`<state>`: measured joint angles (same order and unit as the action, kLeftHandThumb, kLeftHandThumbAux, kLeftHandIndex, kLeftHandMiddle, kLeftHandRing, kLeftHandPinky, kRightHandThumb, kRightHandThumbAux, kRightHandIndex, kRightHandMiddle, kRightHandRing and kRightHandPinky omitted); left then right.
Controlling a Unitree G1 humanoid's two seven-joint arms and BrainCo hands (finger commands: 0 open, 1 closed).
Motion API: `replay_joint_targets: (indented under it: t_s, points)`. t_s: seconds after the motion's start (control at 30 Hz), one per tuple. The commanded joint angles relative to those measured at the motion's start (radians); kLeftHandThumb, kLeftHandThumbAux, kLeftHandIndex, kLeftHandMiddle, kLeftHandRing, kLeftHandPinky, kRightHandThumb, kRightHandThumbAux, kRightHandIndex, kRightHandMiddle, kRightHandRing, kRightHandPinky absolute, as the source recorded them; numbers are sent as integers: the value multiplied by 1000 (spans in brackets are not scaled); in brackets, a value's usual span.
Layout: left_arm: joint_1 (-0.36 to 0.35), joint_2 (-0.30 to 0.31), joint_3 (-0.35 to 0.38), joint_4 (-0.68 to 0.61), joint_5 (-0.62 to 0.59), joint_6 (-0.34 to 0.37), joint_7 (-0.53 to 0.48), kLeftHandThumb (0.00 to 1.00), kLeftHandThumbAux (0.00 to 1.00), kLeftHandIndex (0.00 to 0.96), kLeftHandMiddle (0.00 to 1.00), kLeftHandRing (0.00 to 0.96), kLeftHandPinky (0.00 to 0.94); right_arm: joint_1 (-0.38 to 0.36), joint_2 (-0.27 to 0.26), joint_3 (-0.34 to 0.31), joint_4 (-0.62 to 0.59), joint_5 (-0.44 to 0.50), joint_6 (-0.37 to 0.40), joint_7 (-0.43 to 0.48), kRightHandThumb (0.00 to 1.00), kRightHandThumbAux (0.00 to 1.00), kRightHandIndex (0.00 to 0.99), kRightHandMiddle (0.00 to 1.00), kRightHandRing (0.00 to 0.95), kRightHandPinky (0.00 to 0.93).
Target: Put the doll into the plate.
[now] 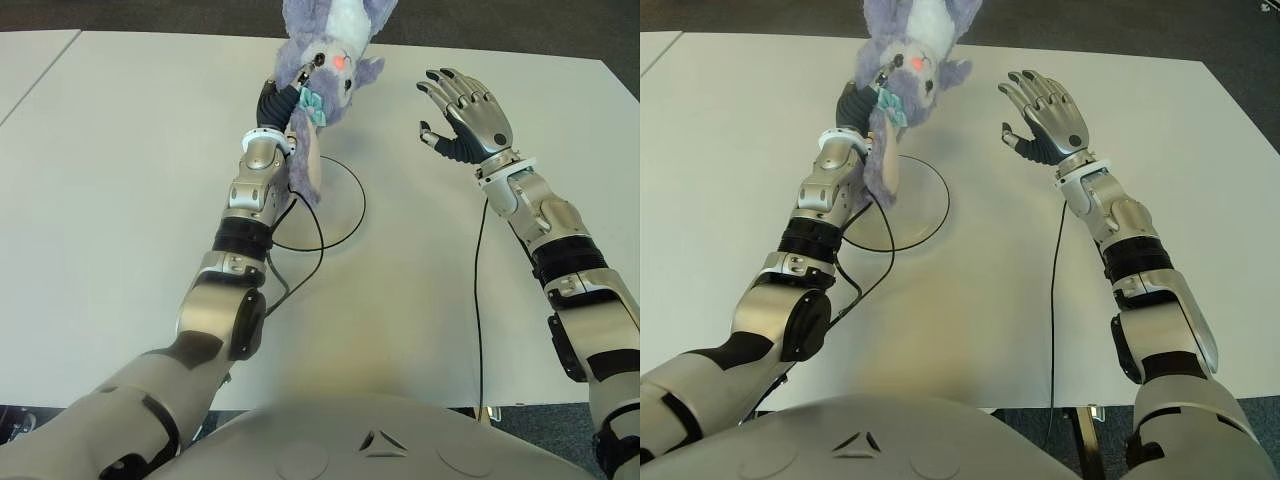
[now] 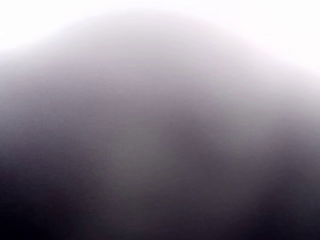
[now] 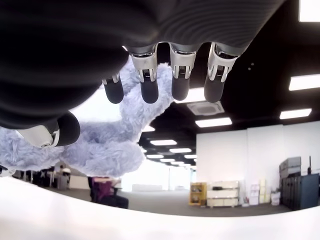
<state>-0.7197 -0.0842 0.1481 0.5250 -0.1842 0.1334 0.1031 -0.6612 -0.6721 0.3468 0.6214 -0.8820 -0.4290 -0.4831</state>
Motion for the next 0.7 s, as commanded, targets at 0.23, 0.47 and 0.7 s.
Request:
replay_joint_targets:
  t_s: [0.23,0.47,0.7]
  points:
    - [49,-25,41,-99,-174,110,-138,951,650,386,501,533,854,-16,25,25,31,-40,9,-92,630,247,0,0,0,17]
    - [71,10,37,-179,-229,199,-199,951,650,386,501,534,852,-24,36,30,38,-36,7,-115,633,241,0,0,0,3]
    - [114,106,62,-382,-314,417,-232,951,651,383,499,535,846,-23,38,32,42,-32,5,-126,624,237,0,0,0,0]
